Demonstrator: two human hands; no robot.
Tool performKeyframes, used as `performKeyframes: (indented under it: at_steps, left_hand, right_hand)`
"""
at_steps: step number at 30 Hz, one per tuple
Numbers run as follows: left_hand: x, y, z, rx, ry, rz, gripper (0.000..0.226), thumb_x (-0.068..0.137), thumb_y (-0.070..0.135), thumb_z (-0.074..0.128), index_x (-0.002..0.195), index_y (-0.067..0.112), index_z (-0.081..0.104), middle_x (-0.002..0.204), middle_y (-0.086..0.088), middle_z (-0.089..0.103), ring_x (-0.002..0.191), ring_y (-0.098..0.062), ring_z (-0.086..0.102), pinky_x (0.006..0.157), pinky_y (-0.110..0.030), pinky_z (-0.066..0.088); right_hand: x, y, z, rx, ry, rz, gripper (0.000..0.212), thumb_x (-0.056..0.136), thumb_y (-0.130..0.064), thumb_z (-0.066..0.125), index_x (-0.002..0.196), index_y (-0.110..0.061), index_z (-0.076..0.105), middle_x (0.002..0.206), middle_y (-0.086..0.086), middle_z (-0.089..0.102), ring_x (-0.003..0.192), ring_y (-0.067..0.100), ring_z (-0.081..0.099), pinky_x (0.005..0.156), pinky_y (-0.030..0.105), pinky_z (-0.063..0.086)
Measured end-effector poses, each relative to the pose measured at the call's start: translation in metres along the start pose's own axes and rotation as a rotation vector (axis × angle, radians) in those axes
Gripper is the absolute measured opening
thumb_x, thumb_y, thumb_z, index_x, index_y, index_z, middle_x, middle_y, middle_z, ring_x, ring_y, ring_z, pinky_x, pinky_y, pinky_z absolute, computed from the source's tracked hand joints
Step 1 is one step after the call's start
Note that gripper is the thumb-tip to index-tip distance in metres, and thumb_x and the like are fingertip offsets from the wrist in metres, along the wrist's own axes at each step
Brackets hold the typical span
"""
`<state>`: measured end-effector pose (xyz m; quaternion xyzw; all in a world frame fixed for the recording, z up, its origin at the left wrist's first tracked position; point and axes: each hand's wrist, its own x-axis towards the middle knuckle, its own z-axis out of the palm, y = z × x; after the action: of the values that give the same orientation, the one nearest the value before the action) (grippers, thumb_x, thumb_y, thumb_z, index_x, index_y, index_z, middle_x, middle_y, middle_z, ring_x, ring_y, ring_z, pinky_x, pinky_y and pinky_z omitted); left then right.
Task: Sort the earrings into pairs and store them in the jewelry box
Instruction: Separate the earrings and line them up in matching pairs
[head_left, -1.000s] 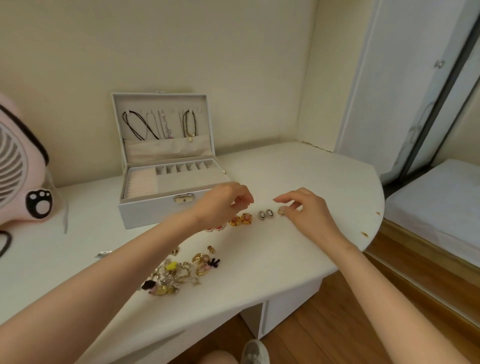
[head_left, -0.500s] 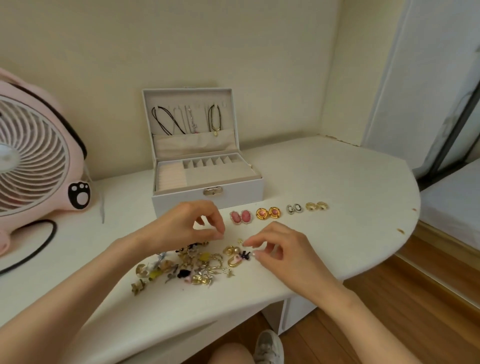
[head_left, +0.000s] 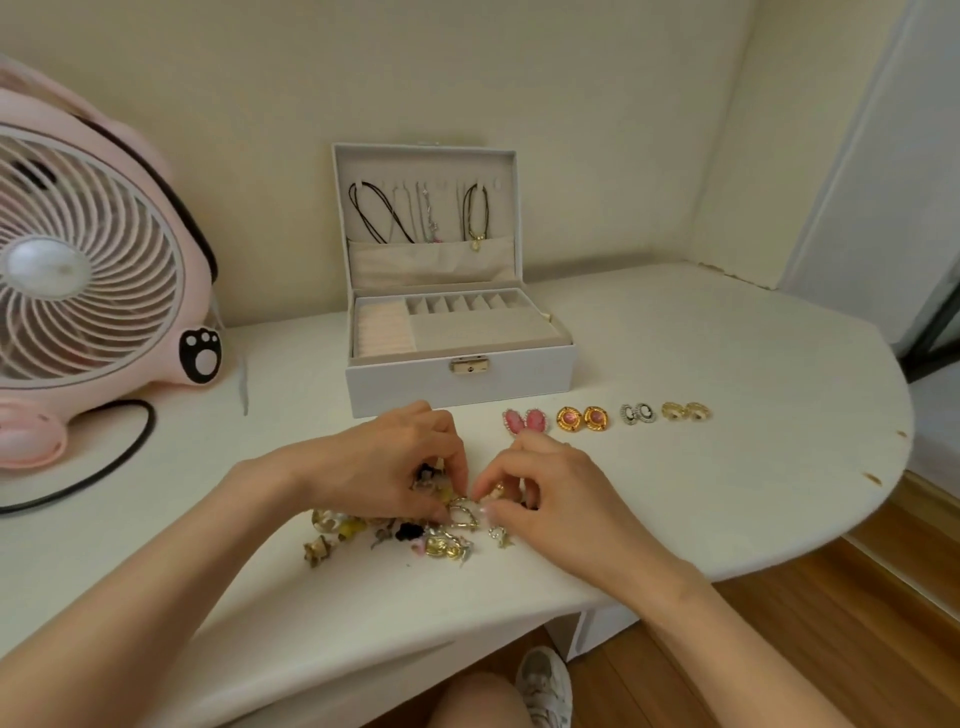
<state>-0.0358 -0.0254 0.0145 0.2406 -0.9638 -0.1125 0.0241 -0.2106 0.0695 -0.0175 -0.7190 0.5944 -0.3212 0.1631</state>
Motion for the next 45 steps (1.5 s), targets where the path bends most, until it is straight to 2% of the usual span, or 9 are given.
performKeyframes:
  at_steps: [5,10,14,18,20,22,24,37,45]
  left_hand:
    - [-0.001,0.0,0.0,-0.01,0.026,-0.016,0.02,0.08,0.04,0.067,0.091,0.026,0.059,0.097,0.012,0.05,0.094,-0.003,0.038,0.082,-0.017,0.036]
    - [-0.002,-0.003,-0.004,-0.016,0.038,-0.025,0.016,0.08,0.037,0.068,0.09,0.027,0.061,0.095,0.013,0.052,0.093,-0.002,0.04,0.08,-0.017,0.037]
    - [-0.006,-0.009,-0.01,0.034,-0.029,-0.051,0.008,0.082,0.034,0.066,0.088,0.031,0.06,0.098,0.014,0.05,0.095,-0.002,0.039,0.085,-0.021,0.038]
    - [-0.011,-0.012,-0.015,-0.017,-0.094,-0.089,0.005,0.082,0.037,0.065,0.086,0.035,0.062,0.098,0.016,0.05,0.097,0.0,0.039,0.087,-0.023,0.039]
    - [-0.011,-0.012,-0.016,-0.048,-0.044,-0.08,0.01,0.083,0.039,0.063,0.092,0.035,0.064,0.098,0.017,0.051,0.097,0.002,0.041,0.083,-0.019,0.038]
    - [-0.009,-0.012,-0.016,-0.057,0.03,-0.066,0.011,0.086,0.037,0.061,0.096,0.033,0.064,0.097,0.017,0.053,0.095,0.002,0.043,0.08,-0.016,0.037]
    - [-0.005,-0.009,-0.012,-0.061,0.09,-0.057,0.009,0.087,0.035,0.059,0.095,0.032,0.063,0.095,0.016,0.054,0.092,0.002,0.045,0.077,-0.016,0.037]
    - [0.012,0.021,0.029,-0.156,0.033,0.179,0.044,0.091,0.041,0.046,0.134,0.033,0.046,0.143,0.022,0.037,0.132,0.007,0.029,0.113,-0.025,0.025]
    - [0.008,0.015,0.016,-0.173,0.068,0.149,0.027,0.08,0.048,0.062,0.094,0.027,0.068,0.111,0.02,0.058,0.106,0.006,0.048,0.092,-0.02,0.04]
  right_hand:
    - [0.012,-0.012,-0.001,-0.137,-0.085,0.078,0.022,0.081,-0.039,0.067,0.099,-0.028,0.066,0.086,-0.007,0.046,0.137,0.007,0.028,0.094,0.027,0.037]
    - [0.021,-0.017,0.003,-0.205,-0.175,0.074,0.021,0.081,-0.038,0.068,0.097,-0.025,0.065,0.077,-0.015,0.034,0.142,0.015,0.02,0.096,0.031,0.038]
    - [0.023,-0.021,0.002,-0.215,-0.187,0.074,0.009,0.082,-0.028,0.066,0.087,-0.02,0.068,0.074,-0.016,0.038,0.121,0.018,0.048,0.095,0.035,0.043]
    - [0.025,-0.022,0.004,-0.227,-0.167,0.09,0.004,0.081,-0.024,0.064,0.081,-0.023,0.067,0.07,-0.017,0.041,0.126,0.016,0.046,0.101,0.033,0.041]
    - [0.026,-0.021,0.002,-0.159,-0.125,0.118,0.01,0.079,-0.023,0.065,0.071,-0.028,0.06,0.066,-0.016,0.048,0.109,0.002,0.055,0.102,0.025,0.039]
    - [0.027,-0.019,-0.006,-0.011,-0.062,0.162,0.012,0.076,-0.02,0.067,0.068,-0.026,0.06,0.065,-0.013,0.058,0.064,-0.007,0.055,0.074,0.011,0.044]
    - [0.026,-0.016,-0.017,0.118,0.0,0.201,0.007,0.075,-0.016,0.068,0.071,-0.02,0.065,0.064,-0.012,0.06,0.049,-0.008,0.05,0.052,0.006,0.036]
    - [0.007,0.023,-0.048,0.309,0.142,0.378,0.011,0.077,0.003,0.062,0.072,-0.003,0.054,0.066,0.012,0.065,0.055,0.014,0.064,0.051,0.025,0.046]
    - [0.002,0.03,-0.046,0.33,0.125,0.391,0.017,0.077,-0.001,0.066,0.068,-0.007,0.054,0.054,-0.003,0.064,0.048,0.007,0.059,0.05,0.025,0.043]
